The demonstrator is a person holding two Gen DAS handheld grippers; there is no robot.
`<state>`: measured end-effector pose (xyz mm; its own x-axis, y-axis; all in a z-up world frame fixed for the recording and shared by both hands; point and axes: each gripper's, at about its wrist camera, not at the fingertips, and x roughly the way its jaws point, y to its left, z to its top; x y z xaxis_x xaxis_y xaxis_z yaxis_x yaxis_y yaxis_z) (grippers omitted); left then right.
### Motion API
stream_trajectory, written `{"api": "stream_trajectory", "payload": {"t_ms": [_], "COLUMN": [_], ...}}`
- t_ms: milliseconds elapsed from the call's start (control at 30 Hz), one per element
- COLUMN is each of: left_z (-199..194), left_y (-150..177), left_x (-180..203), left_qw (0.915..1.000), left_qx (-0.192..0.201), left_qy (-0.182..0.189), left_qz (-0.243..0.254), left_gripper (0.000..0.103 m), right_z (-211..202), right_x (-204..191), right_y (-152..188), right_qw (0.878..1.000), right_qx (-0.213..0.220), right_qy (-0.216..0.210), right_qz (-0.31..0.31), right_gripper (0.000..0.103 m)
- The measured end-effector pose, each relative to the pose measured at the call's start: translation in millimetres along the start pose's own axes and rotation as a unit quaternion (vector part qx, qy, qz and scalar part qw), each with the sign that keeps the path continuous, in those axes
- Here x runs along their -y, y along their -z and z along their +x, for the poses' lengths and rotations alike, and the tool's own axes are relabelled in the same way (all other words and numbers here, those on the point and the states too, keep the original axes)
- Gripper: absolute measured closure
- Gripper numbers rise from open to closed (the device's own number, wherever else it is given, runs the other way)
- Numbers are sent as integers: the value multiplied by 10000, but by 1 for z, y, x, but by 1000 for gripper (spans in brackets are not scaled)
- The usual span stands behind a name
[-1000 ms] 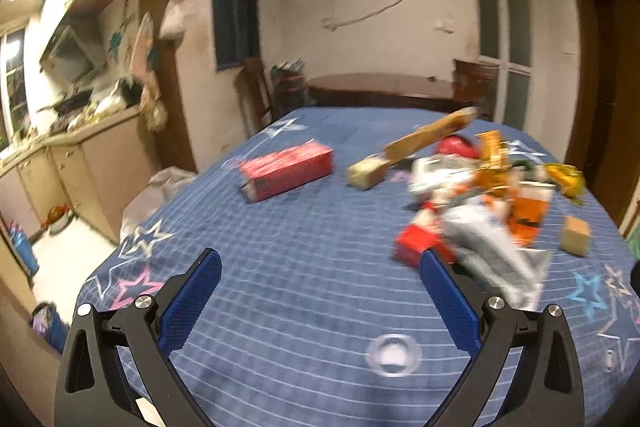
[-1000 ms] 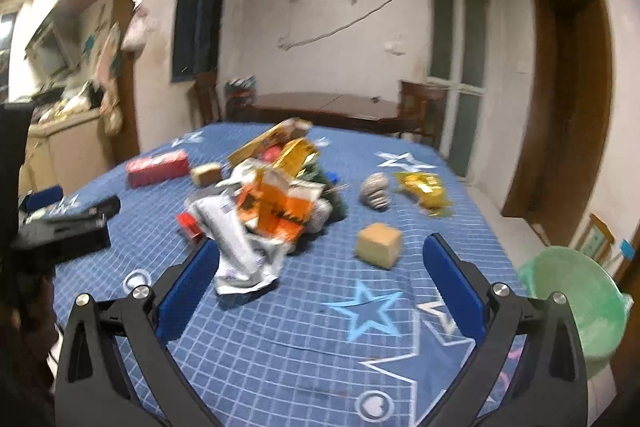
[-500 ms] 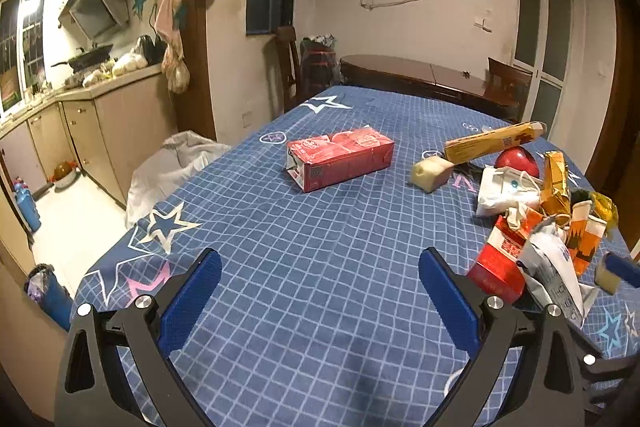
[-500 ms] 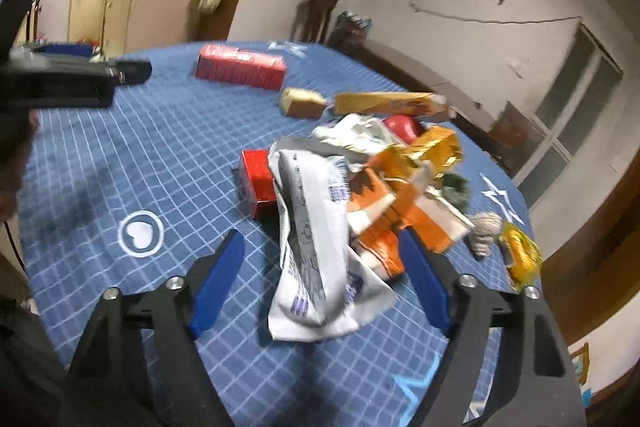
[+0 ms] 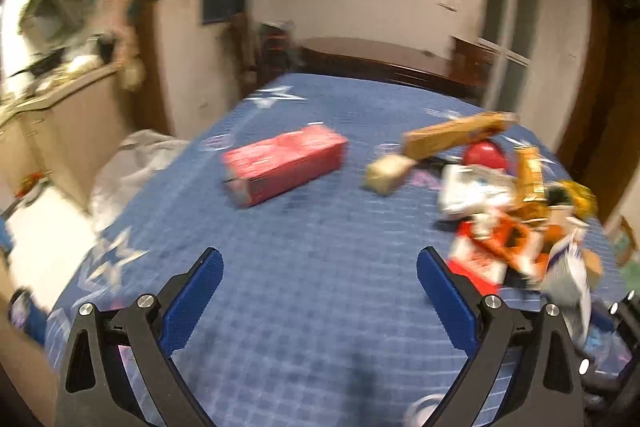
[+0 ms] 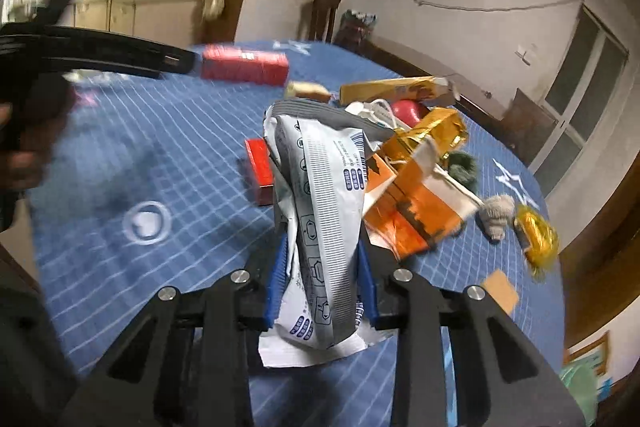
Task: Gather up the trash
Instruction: 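Grasp the white medicine tube box with the right gripper, then grasp the yellow snack box with the left gripper while the right gripper holds the white box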
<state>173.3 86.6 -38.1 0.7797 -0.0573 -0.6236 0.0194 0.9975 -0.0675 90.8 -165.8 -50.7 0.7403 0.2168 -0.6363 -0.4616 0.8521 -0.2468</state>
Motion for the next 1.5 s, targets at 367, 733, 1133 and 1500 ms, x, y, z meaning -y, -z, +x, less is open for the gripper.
{"api": "stream_trajectory", "payload": {"t_ms": [367,733,1133,1500], "left_z": [114,1,-153,-321], "left_y": [-83,-90,-136,-198], "left_x": [77,122,239,230], "left_qw": [9827,9787,9674,9342], "left_qx": [-1248,877,1205,2296], "left_qy": [1219,1654,2064,2649], "left_qz": [627,837,837,657], "left_gripper": [6,6,6,6], "right_z": [-30,-68,-127,-131], "right_x": [35,54,80,89], "right_y": [12,37,59,48], "right_qw": [9956,9862,9621,9556], "right_qx": [199,777,1522,1383], "right_qy": [47,179,649,834], "right_qz": [913,1448,2169,2464], "right_gripper": [72,70,71,71]}}
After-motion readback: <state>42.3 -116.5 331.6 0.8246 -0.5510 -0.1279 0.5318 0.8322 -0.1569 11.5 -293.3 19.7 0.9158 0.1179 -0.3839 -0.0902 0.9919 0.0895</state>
